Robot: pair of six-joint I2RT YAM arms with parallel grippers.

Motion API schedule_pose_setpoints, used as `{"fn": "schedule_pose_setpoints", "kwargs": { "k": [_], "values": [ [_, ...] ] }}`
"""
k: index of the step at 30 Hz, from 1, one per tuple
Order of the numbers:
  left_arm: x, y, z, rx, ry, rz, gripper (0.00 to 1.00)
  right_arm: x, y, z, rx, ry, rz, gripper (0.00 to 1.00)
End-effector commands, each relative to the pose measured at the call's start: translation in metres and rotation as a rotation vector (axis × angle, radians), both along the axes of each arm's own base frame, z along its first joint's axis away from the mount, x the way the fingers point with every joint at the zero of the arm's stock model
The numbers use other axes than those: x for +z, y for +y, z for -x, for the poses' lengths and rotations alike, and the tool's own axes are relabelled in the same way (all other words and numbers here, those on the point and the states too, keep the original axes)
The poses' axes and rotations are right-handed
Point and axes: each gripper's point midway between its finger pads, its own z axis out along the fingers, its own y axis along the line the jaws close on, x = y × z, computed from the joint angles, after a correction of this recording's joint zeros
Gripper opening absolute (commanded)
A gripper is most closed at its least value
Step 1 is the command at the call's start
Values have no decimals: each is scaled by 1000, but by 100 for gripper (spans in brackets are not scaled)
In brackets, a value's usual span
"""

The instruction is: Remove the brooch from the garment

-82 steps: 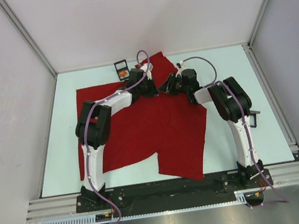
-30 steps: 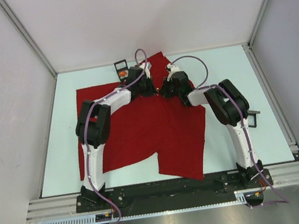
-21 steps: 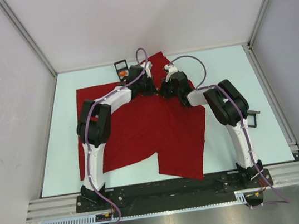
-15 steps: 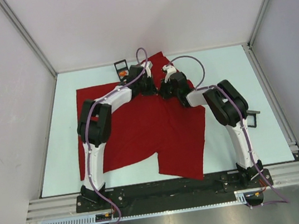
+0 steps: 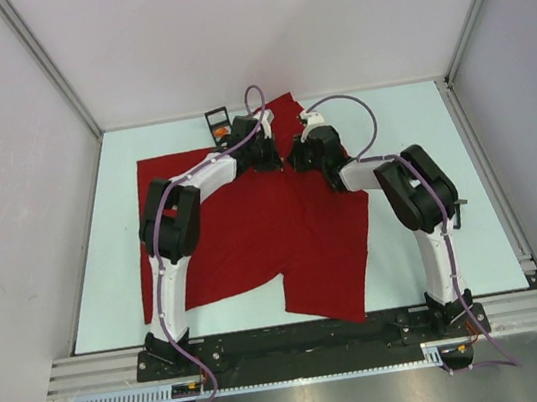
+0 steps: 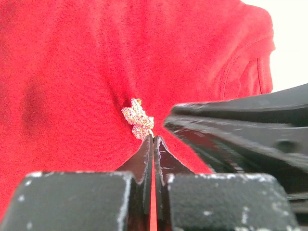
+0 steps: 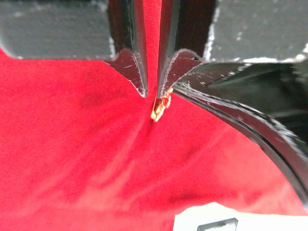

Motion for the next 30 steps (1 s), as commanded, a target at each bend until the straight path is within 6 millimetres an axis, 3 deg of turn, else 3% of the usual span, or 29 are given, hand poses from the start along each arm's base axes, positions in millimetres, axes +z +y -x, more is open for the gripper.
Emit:
{"fn": "schedule_pose_setpoints", "kwargs": {
  "k": [1, 7, 18, 30],
  "values": [
    [-2, 0, -3, -9, 4, -18, 0, 47, -8, -12, -68, -93, -78, 18],
    [-3, 2, -2, -9, 3, -26, 0, 40, -10, -14, -73, -86, -113, 18],
    [-1, 2, 0, -11, -14, -11, 0, 16, 0, -21, -47, -10, -188, 3],
    [-1, 1, 2, -15, -19, -4, 0, 4, 10, -23, -3, 47, -244, 2]
  ]
}}
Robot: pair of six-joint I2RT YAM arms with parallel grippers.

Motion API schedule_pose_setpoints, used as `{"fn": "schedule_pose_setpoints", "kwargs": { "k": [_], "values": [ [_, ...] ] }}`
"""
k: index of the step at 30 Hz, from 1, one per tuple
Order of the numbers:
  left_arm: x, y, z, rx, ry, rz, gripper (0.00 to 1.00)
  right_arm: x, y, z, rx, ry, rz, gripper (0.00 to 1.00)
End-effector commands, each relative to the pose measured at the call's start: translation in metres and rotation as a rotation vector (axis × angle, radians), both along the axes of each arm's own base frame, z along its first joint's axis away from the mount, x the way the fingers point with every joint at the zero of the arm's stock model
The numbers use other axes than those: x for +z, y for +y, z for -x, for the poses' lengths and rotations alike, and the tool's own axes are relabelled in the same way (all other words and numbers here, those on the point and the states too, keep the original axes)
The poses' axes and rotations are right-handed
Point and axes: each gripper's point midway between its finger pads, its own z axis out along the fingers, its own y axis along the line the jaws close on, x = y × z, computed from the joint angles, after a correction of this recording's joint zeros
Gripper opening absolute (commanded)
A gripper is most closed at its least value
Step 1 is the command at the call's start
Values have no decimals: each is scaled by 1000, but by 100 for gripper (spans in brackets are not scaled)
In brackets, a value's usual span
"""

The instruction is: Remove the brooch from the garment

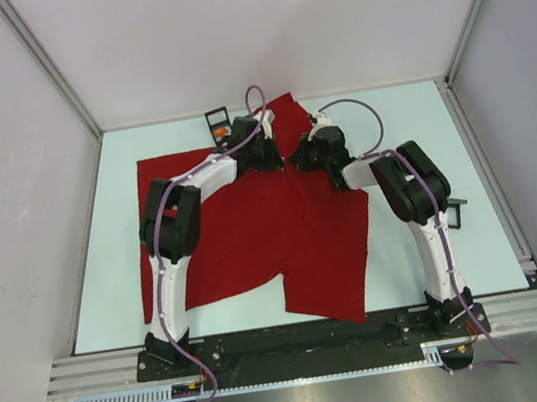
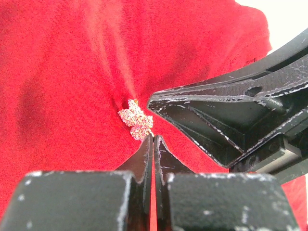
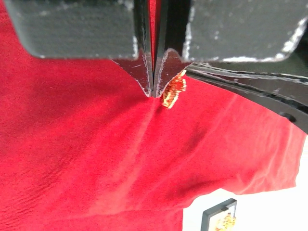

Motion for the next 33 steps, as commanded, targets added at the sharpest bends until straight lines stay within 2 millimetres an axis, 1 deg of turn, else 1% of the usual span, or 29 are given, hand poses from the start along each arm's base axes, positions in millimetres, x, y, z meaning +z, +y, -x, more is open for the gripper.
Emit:
{"fn": "schedule_pose_setpoints", "kwargs": {
  "k": [1, 2, 4, 5, 8, 11, 15, 20, 23, 27, 31, 33],
  "values": [
    [0, 4, 4, -3, -3, -16, 0, 19, 13, -11, 29, -35, -59, 2],
    [0, 4, 4, -3, -2, -19, 0, 19, 16, -10, 43, -30, -65, 2],
    [0, 7, 3, 2, -5, -24, 0, 12, 18, -10, 49, -2, -63, 2],
    [0, 7, 4, 1, -2, -25, 0, 14, 19, -11, 50, -1, -64, 2],
    [-1, 9, 4, 8, -2, -32, 1, 10, 18, -11, 36, 13, -60, 2],
    [-1, 12, 3, 26, 0, -40, 0, 10, 16, -12, 31, 15, -60, 2],
    [-6, 22, 6, 59, 15, -55, 0, 11, 14, -12, 18, 23, -55, 3],
    [-10, 30, 6, 90, 21, -58, 0, 13, 17, -10, 34, 29, -78, 6],
    [-11, 30, 5, 91, 25, -55, 0, 15, 15, -10, 31, 29, -91, 9],
    [-10, 31, 5, 94, 26, -52, 0, 12, 10, -12, 14, 47, -109, 13],
    [-11, 31, 4, 94, 27, -52, 0, 10, 9, -11, 19, 64, -139, 14],
    [-12, 30, 5, 91, 30, -50, 0, 16, 11, -10, 38, 57, -175, 16]
  ]
}}
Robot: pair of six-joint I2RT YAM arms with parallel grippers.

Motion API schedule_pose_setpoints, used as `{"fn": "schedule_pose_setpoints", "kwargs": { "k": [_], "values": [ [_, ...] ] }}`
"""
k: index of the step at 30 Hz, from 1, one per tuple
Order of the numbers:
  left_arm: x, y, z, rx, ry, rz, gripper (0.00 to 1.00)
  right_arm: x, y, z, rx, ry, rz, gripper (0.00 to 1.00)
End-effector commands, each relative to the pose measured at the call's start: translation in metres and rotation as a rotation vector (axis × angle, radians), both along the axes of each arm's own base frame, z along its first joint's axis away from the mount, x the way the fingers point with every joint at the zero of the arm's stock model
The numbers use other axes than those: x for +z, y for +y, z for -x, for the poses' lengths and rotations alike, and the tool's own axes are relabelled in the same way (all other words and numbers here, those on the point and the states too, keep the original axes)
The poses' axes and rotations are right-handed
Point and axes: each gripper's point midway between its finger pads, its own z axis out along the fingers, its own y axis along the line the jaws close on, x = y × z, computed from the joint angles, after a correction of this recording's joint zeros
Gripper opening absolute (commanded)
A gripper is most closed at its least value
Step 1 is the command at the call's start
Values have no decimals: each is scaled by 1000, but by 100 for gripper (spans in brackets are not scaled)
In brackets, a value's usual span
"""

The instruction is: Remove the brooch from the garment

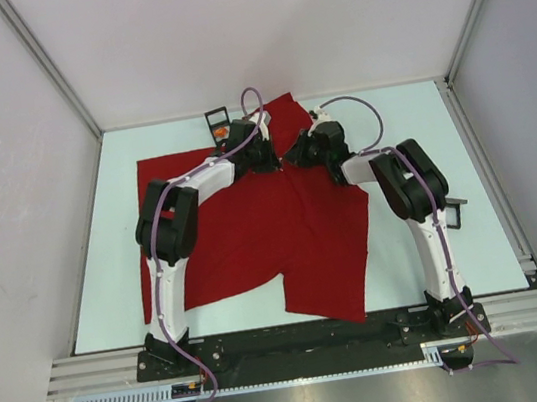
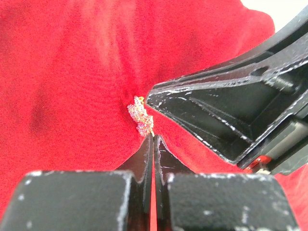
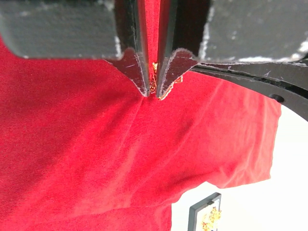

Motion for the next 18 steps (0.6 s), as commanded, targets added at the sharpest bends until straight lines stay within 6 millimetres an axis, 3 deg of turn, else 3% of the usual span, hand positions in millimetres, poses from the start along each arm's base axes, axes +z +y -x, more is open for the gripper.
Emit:
{"fn": "schedule_pose_setpoints", "kwargs": {
  "k": [1, 4, 9, 18],
  "values": [
    [-10, 18, 6, 40, 46, -45, 0, 10, 1, -3, 13, -22, -74, 16],
    [-11, 17, 6, 36, 49, -43, 0, 4, -4, -5, -19, -8, -47, 16],
    [-8, 16, 5, 34, 41, -37, 0, -5, -6, -8, -44, 29, -30, 3],
    [-10, 15, 6, 31, 46, -35, 0, -8, 7, -5, 1, 41, -31, 2]
  ]
}}
